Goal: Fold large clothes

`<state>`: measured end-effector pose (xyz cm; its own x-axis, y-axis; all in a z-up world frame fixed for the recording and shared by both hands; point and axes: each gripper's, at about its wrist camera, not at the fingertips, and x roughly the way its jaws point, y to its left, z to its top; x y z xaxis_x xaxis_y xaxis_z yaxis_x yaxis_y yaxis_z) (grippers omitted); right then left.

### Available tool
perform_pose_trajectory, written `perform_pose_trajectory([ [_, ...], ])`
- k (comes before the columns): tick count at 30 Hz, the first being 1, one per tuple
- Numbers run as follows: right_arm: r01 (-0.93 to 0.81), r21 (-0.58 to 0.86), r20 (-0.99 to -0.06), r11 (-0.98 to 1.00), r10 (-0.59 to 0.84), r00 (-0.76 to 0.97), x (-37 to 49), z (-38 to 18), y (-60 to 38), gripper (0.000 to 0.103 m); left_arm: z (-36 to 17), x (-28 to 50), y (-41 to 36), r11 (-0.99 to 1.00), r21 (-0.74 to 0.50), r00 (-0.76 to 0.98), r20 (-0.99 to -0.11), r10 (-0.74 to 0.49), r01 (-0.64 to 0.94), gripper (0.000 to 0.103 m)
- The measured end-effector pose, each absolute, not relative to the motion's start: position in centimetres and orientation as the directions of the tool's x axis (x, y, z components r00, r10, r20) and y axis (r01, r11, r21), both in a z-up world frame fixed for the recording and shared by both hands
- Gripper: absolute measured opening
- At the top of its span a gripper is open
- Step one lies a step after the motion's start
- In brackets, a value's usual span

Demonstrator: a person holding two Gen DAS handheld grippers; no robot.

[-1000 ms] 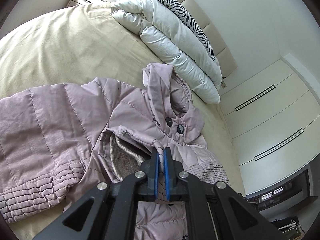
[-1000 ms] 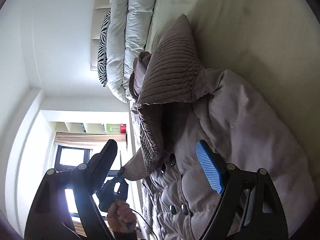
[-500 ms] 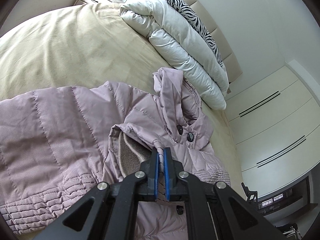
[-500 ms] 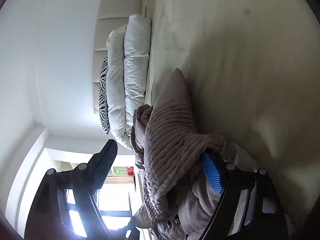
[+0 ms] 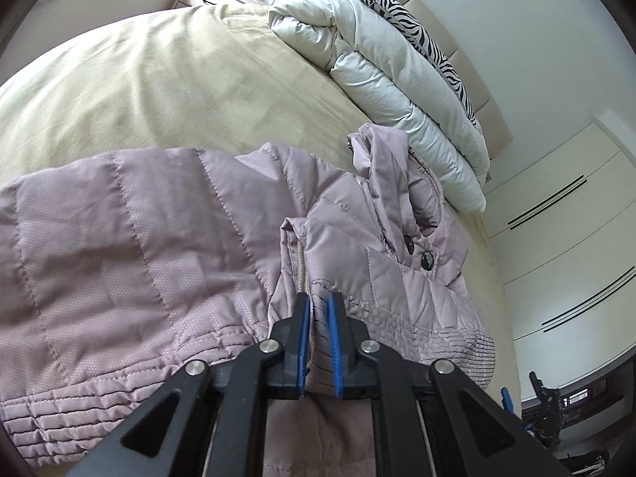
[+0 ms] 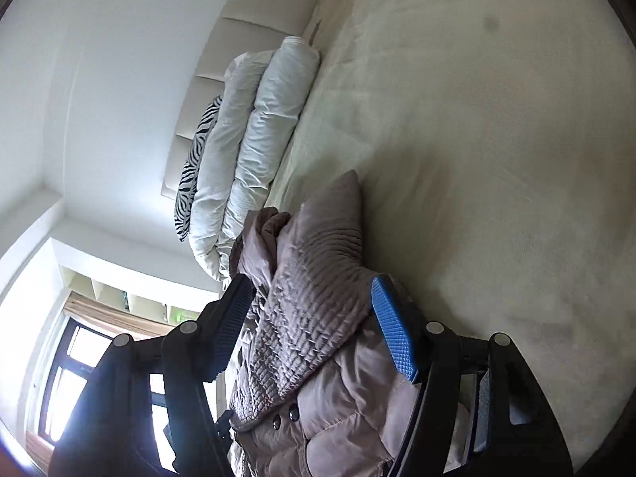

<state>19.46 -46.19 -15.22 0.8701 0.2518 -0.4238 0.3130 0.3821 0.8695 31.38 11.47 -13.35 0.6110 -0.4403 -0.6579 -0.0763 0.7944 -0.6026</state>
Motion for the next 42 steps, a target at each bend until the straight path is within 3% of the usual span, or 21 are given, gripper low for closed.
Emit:
perform_pose_trajectory([
  [4, 0.239, 0.813, -0.464, 0.530, 0.344, 0.816, 26.2, -12.5, -43.8, 0.062, -10.0, 30.3, 10.6, 0.861, -0.504, 0.692, -0.646, -0.323, -0.069, 0.023],
  [7, 0.293, 0.777, -0.540, 0.557, 0.352, 0.765, 29.7, -14.2, -42.9, 0.062, -8.6, 30.8, 7.5, 0.902, -0.432, 0.712, -0.626, -0.318, 0.023, 0.042],
  [10, 0.363, 0.745, -0.605, 0.559, 0.337, 0.721, 30.2, -17.1, -42.6, 0.057, -10.7, 33.3, 4.3, 0.918, -0.392, 0.651, -0.680, -0.336, 0.064, 0.043],
  [13, 0.358, 0.687, -0.645, 0.632, 0.305, 0.701, 30.1, -18.8, -42.2, 0.038, -13.5, 35.0, 2.8, 0.935, -0.352, 0.607, -0.733, -0.307, 0.047, 0.043],
  [15, 0.326, 0.685, -0.632, 0.652, 0.309, 0.710, 29.9, -19.6, -42.2, 0.034, -14.3, 35.2, 2.7, 0.937, -0.349, 0.607, -0.737, -0.297, 0.035, 0.042],
  [19, 0.325, 0.668, -0.643, 0.670, 0.298, 0.705, 28.5, -18.6, -42.5, 0.038, -14.3, 35.6, 2.9, 0.936, -0.351, 0.608, -0.734, -0.302, 0.041, 0.042],
  [21, 0.262, 0.670, -0.600, 0.695, 0.299, 0.742, 28.2, -16.6, -42.0, 0.038, -14.6, 35.8, 2.8, 0.940, -0.339, 0.609, -0.737, -0.295, 0.044, 0.043],
  [24, 0.219, 0.667, -0.587, 0.712, 0.322, 0.743, 29.2, -14.9, -40.9, 0.056, -15.3, 36.0, 2.1, 0.950, -0.310, 0.613, -0.742, -0.270, 0.043, 0.042],
  [25, 0.224, 0.659, -0.602, 0.718, 0.326, 0.729, 30.0, -15.2, -40.7, 0.058, -15.4, 36.1, 1.9, 0.954, -0.295, 0.618, -0.742, -0.259, 0.046, 0.043],
  [27, 0.277, 0.642, -0.658, 0.715, 0.328, 0.677, 31.4, -17.5, -40.6, 0.058, -15.8, 36.0, 1.5, 0.961, -0.272, 0.629, -0.737, -0.246, 0.058, 0.043],
  [32, 0.236, 0.633, -0.630, 0.738, 0.314, 0.710, 31.5, -19.7, -40.1, 0.055, -16.4, 35.9, 1.8, 0.957, -0.283, 0.641, -0.723, -0.260, 0.069, 0.043],
  [36, 0.246, 0.552, -0.672, 0.797, 0.250, 0.697, 30.2, -17.3, -38.9, 0.057, -14.2, 34.2, 4.0, 0.911, -0.409, 0.642, -0.687, -0.341, 0.045, 0.045],
  [39, 0.193, 0.541, -0.622, 0.818, 0.235, 0.747, 27.4, -13.6, -37.5, 0.061, -11.0, 29.6, 7.4, 0.872, -0.488, 0.702, -0.607, -0.372, 0.039, 0.069],
  [41, 0.163, 0.494, -0.596, 0.854, 0.196, 0.778, 25.0, -11.1, -35.5, 0.070, -9.2, 25.6, 10.4, 0.849, -0.528, 0.754, -0.544, -0.368, 0.033, 0.098],
  [42, 0.143, 0.477, -0.579, 0.867, 0.188, 0.794, 23.8, -10.1, -34.5, 0.074, -8.4, 23.5, 12.2, 0.836, -0.547, 0.778, -0.513, -0.362, 0.028, 0.101],
])
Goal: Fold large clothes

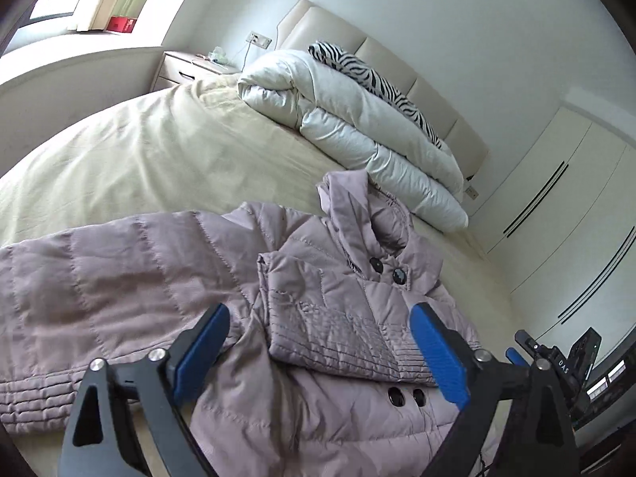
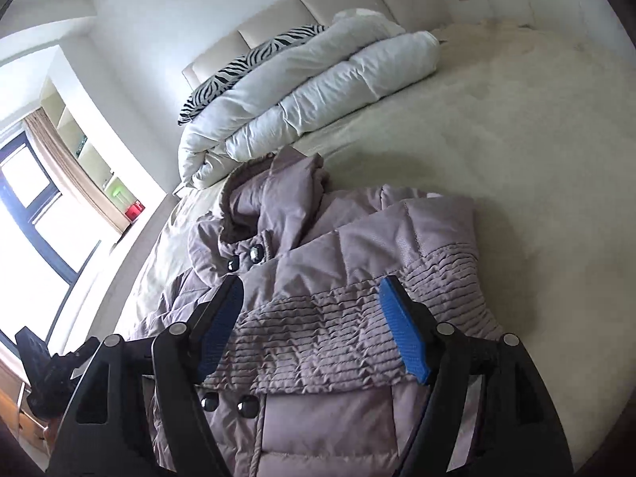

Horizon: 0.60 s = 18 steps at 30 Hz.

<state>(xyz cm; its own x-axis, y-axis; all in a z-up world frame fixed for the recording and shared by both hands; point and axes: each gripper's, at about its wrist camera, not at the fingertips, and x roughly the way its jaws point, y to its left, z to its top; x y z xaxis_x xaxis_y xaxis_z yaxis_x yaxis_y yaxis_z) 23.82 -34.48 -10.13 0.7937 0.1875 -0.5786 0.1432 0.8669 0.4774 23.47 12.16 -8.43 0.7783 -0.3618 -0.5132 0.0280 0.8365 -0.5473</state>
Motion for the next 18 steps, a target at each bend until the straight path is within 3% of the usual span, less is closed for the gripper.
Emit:
perform_pose_trajectory([
  [3, 0.084, 0.445, -0.543, 0.892, 0.193, 0.817, 19.9, -7.8, -31.4, 0.082, -7.5, 17.5, 18.3, 0.784, -0.619, 0.825, -0.468, -0.315, -0.052, 0.103],
  [9, -0.012, 0.511, -0.540, 0.860, 0.332, 0.773, 13.7, -6.7, -25.6, 0.085, -10.3, 6.4, 30.2, 0.549, -0.791, 0.881, -0.433, -0.191, -0.270, 0.103],
  [18, -0.071, 0.609, -0.560, 0.790, 0.492, 0.667, 8.0, -7.5, -17.8, 0.085, -16.4, -1.3, 37.8, 0.148, -0.914, 0.923, -0.385, -0.018, -0.379, 0.103],
])
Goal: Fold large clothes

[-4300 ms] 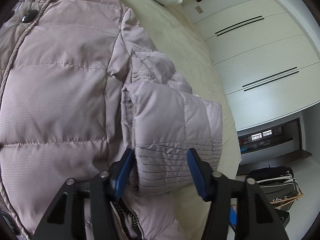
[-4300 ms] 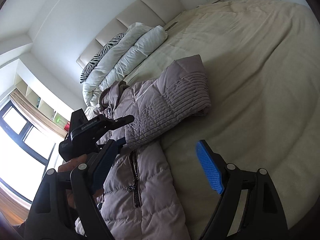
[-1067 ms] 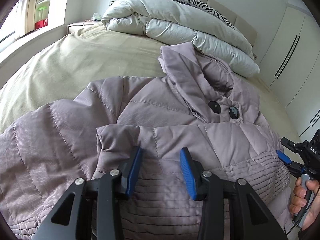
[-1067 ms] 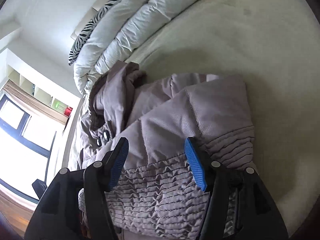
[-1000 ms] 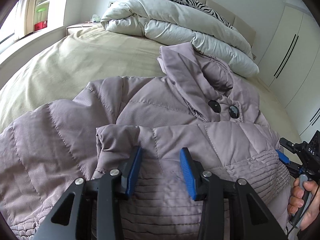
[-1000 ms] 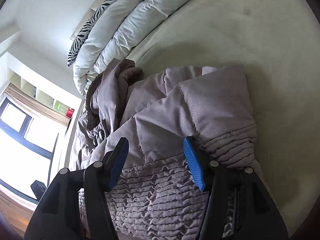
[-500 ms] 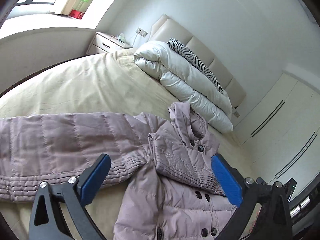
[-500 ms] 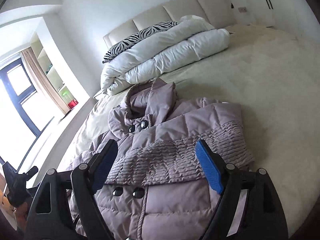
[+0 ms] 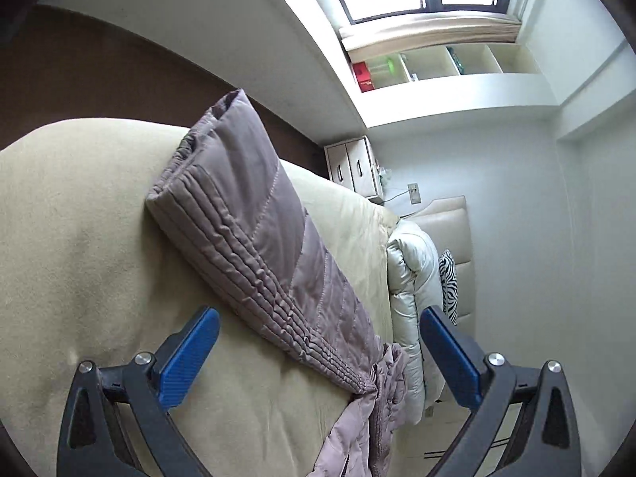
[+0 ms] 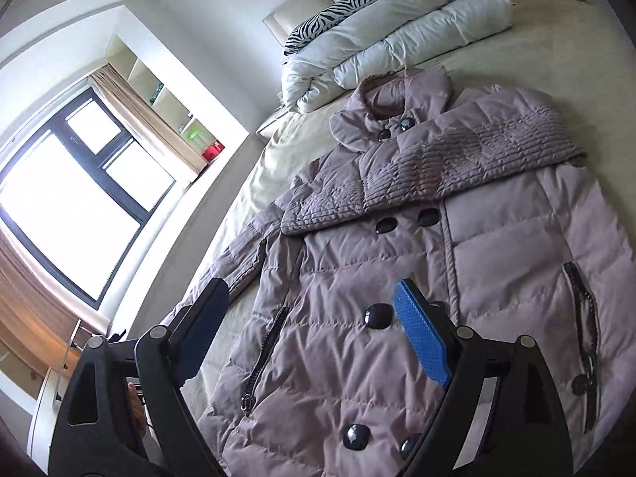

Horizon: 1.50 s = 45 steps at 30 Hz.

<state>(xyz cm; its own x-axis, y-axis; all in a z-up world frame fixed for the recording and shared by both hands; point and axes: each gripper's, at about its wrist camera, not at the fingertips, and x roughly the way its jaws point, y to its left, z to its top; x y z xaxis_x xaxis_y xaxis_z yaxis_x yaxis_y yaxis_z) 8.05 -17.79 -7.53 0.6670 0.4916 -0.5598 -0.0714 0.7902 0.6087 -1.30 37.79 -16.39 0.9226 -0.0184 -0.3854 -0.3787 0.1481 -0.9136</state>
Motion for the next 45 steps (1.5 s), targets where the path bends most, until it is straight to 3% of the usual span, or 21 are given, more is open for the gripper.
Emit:
perform_pose_trajectory([
  [10, -0.039, 0.634, -0.566, 0.772, 0.498, 0.657, 5.9, -7.5, -17.0, 0.085, -19.4, -0.9, 40.4, -0.153, -0.895, 0.886, -0.440, 0.147, -0.419, 0.093],
  [12, -0.031, 0.637, -0.568, 0.770, 0.497, 0.656, 5.9, -7.7, -17.5, 0.085, -19.3, -0.2, 40.9, -0.140, -0.887, 0.877, -0.458, 0.145, -0.440, 0.070],
  [14, -0.023, 0.644, -0.570, 0.765, 0.499, 0.653, 5.7, -7.9, -17.9, 0.085, -20.0, 0.2, 41.6, -0.172, -0.875, 0.871, -0.476, 0.127, -0.453, 0.034],
  [16, -0.018, 0.649, -0.568, 0.760, 0.500, 0.653, 5.6, -8.2, -18.4, 0.085, -20.2, 0.2, 42.1, -0.176, -0.868, 0.864, -0.488, 0.122, -0.465, 0.023],
  [22, 0.005, 0.674, -0.554, 0.738, 0.501, 0.665, 5.1, -9.1, -20.5, 0.085, -16.1, 1.4, 41.2, 0.019, -0.891, 0.885, -0.447, 0.134, -0.453, 0.018],
  [26, 0.021, 0.688, -0.539, 0.726, 0.492, 0.684, 4.6, -9.3, -22.3, 0.085, -9.4, 4.7, 37.9, 0.310, -0.864, 0.917, -0.391, 0.081, -0.396, 0.017],
  [28, 0.033, 0.694, -0.536, 0.719, 0.485, 0.692, 4.5, -9.4, -23.4, 0.085, -5.2, 7.6, 34.0, 0.515, -0.786, 0.923, -0.384, 0.024, -0.341, 0.017],
  [32, 0.067, 0.717, -0.520, 0.694, 0.469, 0.714, 4.2, -9.7, -25.9, 0.085, -0.1, 13.6, 21.3, 0.857, -0.499, 0.897, -0.428, -0.110, -0.133, 0.018],
  [38, 0.110, 0.736, -0.520, 0.668, 0.454, 0.723, 4.4, -10.8, -30.1, 0.085, -4.1, 16.6, 2.2, 0.983, -0.075, 0.809, -0.559, -0.181, 0.168, 0.018],
  [45, 0.166, 0.824, -0.520, 0.542, 0.604, 0.604, 9.6, -16.0, -31.7, 0.085, -12.0, 16.5, -6.4, 0.944, 0.119, 0.716, -0.683, -0.147, 0.307, 0.025],
])
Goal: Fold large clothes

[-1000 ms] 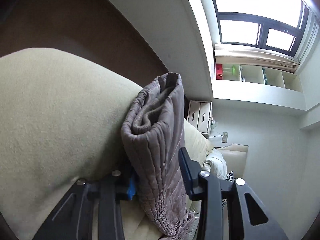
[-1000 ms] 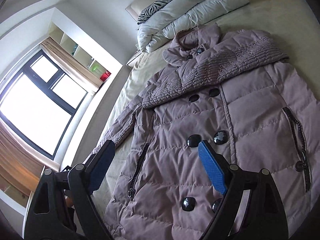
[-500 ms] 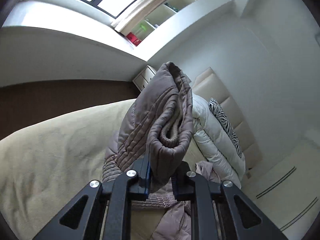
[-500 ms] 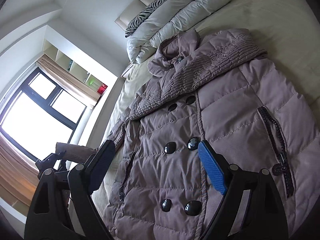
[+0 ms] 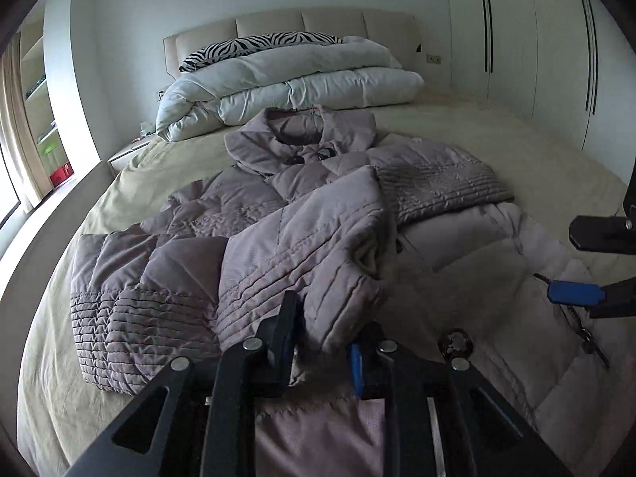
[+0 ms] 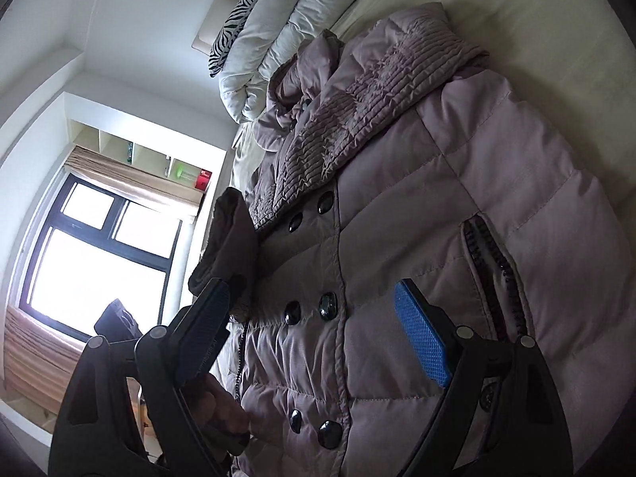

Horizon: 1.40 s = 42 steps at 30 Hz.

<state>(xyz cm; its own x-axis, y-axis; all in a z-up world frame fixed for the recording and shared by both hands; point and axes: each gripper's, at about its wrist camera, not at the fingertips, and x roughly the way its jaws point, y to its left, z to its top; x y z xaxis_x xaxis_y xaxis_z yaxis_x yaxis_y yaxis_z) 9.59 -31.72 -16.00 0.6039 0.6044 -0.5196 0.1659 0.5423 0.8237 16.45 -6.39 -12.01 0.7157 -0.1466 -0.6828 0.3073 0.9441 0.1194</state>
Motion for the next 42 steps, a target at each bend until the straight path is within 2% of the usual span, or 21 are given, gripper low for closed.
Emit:
perform_pose_trajectory([
  [2, 0.181, 0.858, -0.491, 0.482, 0.660, 0.569, 12.1, -17.8, -31.3, 0.085, -13.2, 16.5, -6.4, 0.937, 0.139, 0.710, -0.690, -0.140, 0.320, 0.029],
  [8, 0.212, 0.923, -0.384, 0.320, 0.786, 0.485, 19.8, -20.6, -28.3, 0.085, -13.1, 16.6, -5.9, 0.939, 0.117, 0.708, -0.688, -0.159, 0.324, 0.029],
  [12, 0.229, 0.912, -0.407, 0.340, 0.812, 0.418, 23.7, -20.5, -25.9, 0.085, -13.1, 16.8, -5.7, 0.942, 0.094, 0.707, -0.685, -0.173, 0.322, 0.030],
  [14, 0.200, 0.906, -0.423, 0.373, 0.828, 0.369, 24.9, -20.1, -24.2, 0.077, -13.0, 16.9, -5.4, 0.944, 0.080, 0.707, -0.684, -0.181, 0.320, 0.031],
  [16, 0.185, 0.893, -0.450, 0.410, 0.834, 0.319, 25.8, -19.9, -22.9, 0.058, -12.8, 16.9, -5.1, 0.945, 0.066, 0.706, -0.682, -0.191, 0.319, 0.031],
  [17, 0.183, 0.886, -0.463, 0.426, 0.835, 0.298, 26.1, -20.0, -22.4, 0.054, -12.8, 16.9, -4.9, 0.946, 0.057, 0.705, -0.681, -0.197, 0.319, 0.034],
  [18, 0.183, 0.874, -0.485, 0.450, 0.827, 0.283, 26.4, -20.0, -21.9, 0.041, -12.7, 16.9, -4.7, 0.947, 0.047, 0.704, -0.681, -0.203, 0.318, 0.037],
  [19, 0.184, 0.863, -0.505, 0.471, 0.818, 0.276, 26.7, -20.0, -21.7, 0.032, -12.7, 16.9, -4.5, 0.947, 0.037, 0.701, -0.682, -0.210, 0.319, 0.044],
  [20, 0.186, 0.855, -0.518, 0.484, 0.808, 0.279, 26.9, -19.8, -21.5, 0.030, -12.6, 16.8, -4.2, 0.948, 0.027, 0.700, -0.681, -0.216, 0.318, 0.053],
  [21, 0.179, 0.849, -0.528, 0.496, 0.800, 0.285, 27.2, -19.4, -21.4, 0.024, -12.3, 16.6, -3.9, 0.949, 0.015, 0.703, -0.676, -0.221, 0.314, 0.059],
  [22, 0.165, 0.844, -0.536, 0.511, 0.792, 0.292, 27.2, -18.8, -21.2, 0.021, -11.9, 16.1, -3.3, 0.952, 0.004, 0.716, -0.660, -0.227, 0.306, 0.072],
  [23, 0.144, 0.840, -0.541, 0.524, 0.786, 0.297, 27.4, -17.8, -21.0, 0.020, -11.3, 15.5, -2.5, 0.957, -0.006, 0.741, -0.632, -0.228, 0.290, 0.084],
  [26, 0.077, 0.835, -0.537, 0.544, 0.776, 0.330, 28.6, -13.4, -20.5, 0.018, -9.3, 14.0, 0.4, 0.978, -0.027, 0.816, -0.546, -0.189, 0.208, 0.101],
  [29, -0.003, 0.850, -0.485, 0.527, 0.784, 0.388, 30.2, -7.0, -20.3, 0.017, -7.7, 13.5, 3.4, 0.985, -0.071, 0.851, -0.497, -0.170, 0.155, 0.103],
  [34, -0.168, 0.856, -0.357, 0.489, 0.794, 0.491, 32.6, 5.4, -19.9, 0.017, -7.1, 15.6, 7.1, 0.995, -0.080, 0.855, -0.511, -0.089, 0.056, 0.103],
  [38, -0.262, 0.840, -0.273, 0.476, 0.787, 0.554, 32.6, 13.6, -20.5, 0.017, -8.1, 18.9, 9.7, 0.992, -0.123, 0.832, -0.553, -0.044, -0.030, 0.103],
  [42, -0.305, 0.827, -0.232, 0.471, 0.782, 0.579, 31.3, 17.9, -21.5, 0.017, -9.9, 23.8, 10.5, 0.988, -0.128, 0.783, -0.622, -0.012, -0.087, 0.103],
])
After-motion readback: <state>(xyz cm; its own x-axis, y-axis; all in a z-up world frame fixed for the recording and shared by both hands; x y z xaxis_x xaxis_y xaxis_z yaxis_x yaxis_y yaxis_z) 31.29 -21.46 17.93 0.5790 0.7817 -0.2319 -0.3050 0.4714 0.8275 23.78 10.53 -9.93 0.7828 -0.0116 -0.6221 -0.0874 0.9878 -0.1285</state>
